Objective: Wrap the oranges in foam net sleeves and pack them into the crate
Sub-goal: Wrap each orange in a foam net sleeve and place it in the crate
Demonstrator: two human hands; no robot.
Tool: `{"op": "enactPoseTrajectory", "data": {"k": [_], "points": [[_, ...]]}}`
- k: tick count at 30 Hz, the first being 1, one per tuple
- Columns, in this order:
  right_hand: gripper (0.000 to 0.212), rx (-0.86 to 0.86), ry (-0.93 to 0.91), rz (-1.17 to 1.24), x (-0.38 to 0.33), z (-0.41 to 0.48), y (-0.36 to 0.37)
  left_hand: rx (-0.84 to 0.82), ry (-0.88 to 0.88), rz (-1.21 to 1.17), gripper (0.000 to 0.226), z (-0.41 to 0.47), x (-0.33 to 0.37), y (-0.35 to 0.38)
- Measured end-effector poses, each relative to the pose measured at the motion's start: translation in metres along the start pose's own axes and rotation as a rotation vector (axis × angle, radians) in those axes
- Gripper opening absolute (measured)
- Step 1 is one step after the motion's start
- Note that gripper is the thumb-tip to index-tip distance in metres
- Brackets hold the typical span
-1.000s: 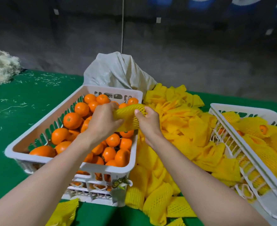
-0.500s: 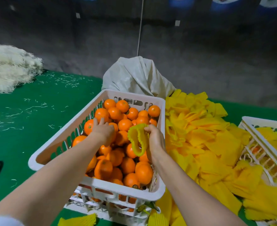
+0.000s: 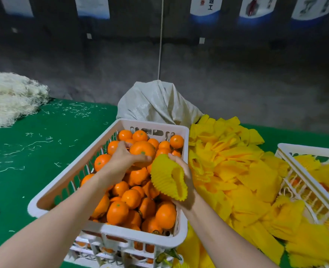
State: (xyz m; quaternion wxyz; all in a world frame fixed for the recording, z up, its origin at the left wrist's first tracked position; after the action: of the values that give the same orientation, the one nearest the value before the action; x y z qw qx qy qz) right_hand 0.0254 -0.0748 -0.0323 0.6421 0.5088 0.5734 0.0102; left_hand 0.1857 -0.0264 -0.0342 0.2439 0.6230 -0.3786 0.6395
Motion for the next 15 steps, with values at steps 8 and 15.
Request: {"op": "enactPoseTrajectory", "data": {"k": [8,15], "points": [[0.012,-0.051,-0.130,-0.158,-0.040,-0.039,-0.021,-0.272,-0.252,-0.821,0.054,-0.066,0.034,0.082],[0.020,-0.005,-0.445,-0.498,-0.081,-0.094,-0.065,-0.314,-0.311,-1.005,0.025,-0.093,0.053,0.141]]}}
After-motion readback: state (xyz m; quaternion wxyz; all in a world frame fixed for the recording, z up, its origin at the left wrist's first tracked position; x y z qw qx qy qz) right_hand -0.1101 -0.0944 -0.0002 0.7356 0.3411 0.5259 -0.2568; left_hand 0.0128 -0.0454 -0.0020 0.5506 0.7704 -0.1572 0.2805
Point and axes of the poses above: each hand's wrist, its own z-axis towards the middle knuckle, its own y-axis out of the palm, x = y × z, the point moved 4 cm from there along z, towards the middle knuckle, and after that the axes turned 4 degrees about z, right-handed, at the moved point
